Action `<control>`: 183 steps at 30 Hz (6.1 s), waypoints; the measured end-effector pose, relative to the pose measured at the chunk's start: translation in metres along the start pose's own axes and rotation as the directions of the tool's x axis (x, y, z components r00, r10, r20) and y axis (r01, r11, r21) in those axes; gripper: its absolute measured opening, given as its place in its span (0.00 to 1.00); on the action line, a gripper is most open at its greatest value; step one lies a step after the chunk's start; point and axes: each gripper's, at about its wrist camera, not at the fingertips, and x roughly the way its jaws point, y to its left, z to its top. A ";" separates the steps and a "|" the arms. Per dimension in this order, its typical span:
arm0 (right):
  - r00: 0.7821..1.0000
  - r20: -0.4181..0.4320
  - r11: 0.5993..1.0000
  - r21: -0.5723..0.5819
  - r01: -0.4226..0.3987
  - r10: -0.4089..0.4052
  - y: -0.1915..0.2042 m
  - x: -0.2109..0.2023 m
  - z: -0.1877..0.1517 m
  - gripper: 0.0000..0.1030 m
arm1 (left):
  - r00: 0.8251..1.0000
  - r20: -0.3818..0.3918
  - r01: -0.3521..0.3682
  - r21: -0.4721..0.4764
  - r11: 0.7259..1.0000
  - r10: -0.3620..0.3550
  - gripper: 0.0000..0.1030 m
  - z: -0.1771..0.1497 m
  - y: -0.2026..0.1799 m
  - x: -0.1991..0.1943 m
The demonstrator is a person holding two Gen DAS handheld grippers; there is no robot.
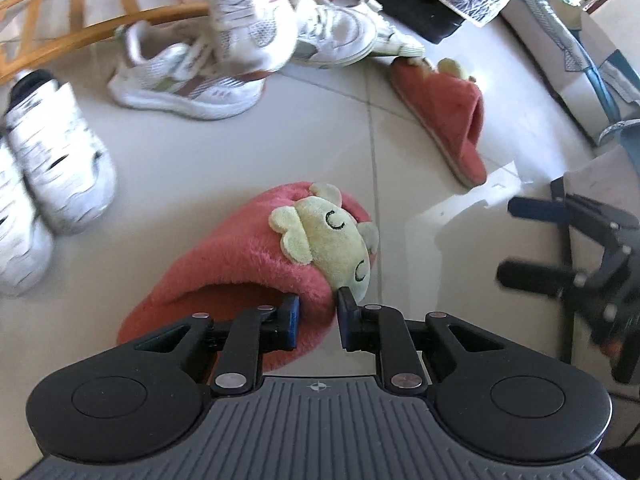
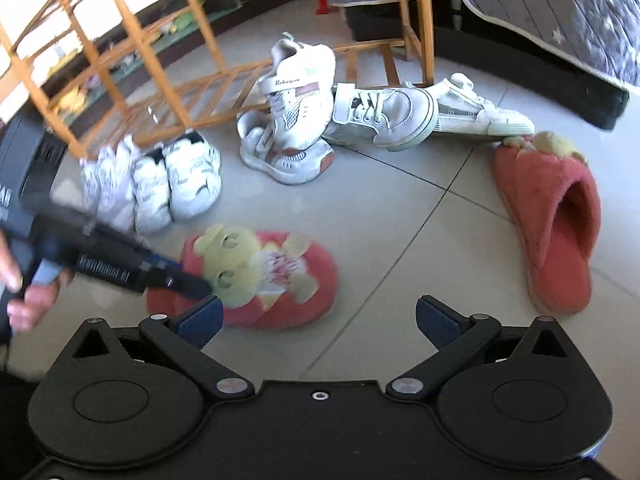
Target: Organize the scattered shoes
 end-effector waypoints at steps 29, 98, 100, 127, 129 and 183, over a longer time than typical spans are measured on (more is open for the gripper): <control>0.996 -0.080 0.994 -0.094 -0.049 0.041 0.017 0.032 -0.014 1.00 | 0.998 -0.050 0.043 -0.086 0.995 -0.048 0.34 -0.045 0.036 -0.038; 0.983 -0.020 0.980 0.082 0.182 -0.181 -0.050 0.002 -0.056 0.38 | 0.980 0.026 0.195 0.094 0.976 -0.198 0.47 0.000 -0.087 0.050; 0.979 0.019 0.976 0.086 0.198 -0.201 -0.051 -0.012 -0.053 0.50 | 0.979 0.027 0.197 0.125 0.972 -0.202 0.48 0.005 -0.097 0.056; 0.950 -0.016 0.945 0.091 0.313 -0.313 -0.103 0.011 -0.035 0.47 | 0.992 0.015 0.116 0.236 0.965 -0.123 0.12 0.039 -0.150 0.140; 0.954 -0.037 0.950 0.092 0.299 -0.297 -0.106 0.016 -0.036 0.33 | 0.993 0.013 0.113 0.241 0.964 -0.119 0.11 0.039 -0.149 0.140; 0.968 0.051 0.966 0.086 0.243 -0.247 -0.078 -0.017 -0.030 0.67 | 0.981 0.044 0.165 0.345 0.924 -0.191 0.28 0.021 -0.139 0.079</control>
